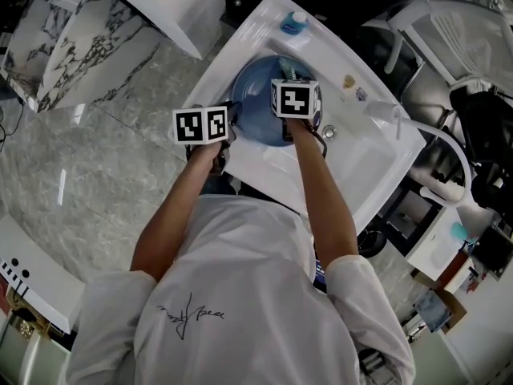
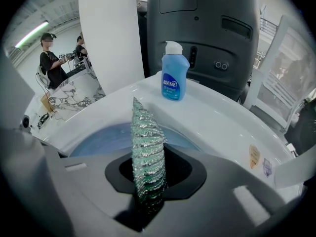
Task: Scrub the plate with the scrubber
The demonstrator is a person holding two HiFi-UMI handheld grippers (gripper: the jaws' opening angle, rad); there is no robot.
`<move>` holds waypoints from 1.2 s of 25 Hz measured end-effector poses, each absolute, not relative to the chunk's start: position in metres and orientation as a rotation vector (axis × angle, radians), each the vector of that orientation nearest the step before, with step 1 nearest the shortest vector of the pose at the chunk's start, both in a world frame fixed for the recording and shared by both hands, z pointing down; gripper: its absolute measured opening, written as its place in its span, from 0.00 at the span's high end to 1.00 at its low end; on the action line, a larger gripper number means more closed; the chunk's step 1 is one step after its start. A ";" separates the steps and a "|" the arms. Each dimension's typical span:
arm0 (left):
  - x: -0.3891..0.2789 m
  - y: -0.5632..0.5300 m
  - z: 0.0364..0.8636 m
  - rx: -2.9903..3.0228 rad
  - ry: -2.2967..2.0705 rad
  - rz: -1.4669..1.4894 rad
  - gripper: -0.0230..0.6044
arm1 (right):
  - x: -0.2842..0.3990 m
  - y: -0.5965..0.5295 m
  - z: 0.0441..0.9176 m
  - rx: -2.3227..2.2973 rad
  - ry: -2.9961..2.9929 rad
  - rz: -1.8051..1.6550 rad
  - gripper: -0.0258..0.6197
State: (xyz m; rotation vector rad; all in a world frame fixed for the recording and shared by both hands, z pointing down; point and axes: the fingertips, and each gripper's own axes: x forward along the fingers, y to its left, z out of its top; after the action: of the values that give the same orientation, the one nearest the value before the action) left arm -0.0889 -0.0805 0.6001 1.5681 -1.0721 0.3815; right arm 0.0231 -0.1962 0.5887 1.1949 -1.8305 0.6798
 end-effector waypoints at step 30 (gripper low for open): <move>-0.091 -0.082 0.598 1.538 -1.057 0.322 0.77 | -0.030 -0.172 0.589 0.885 -1.973 0.525 0.87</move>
State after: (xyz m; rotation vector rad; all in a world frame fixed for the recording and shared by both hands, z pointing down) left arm -0.0915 -0.0821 0.5985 1.5375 -1.0568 0.3222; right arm -0.0305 -0.1724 0.5890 0.8853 -1.9733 0.5253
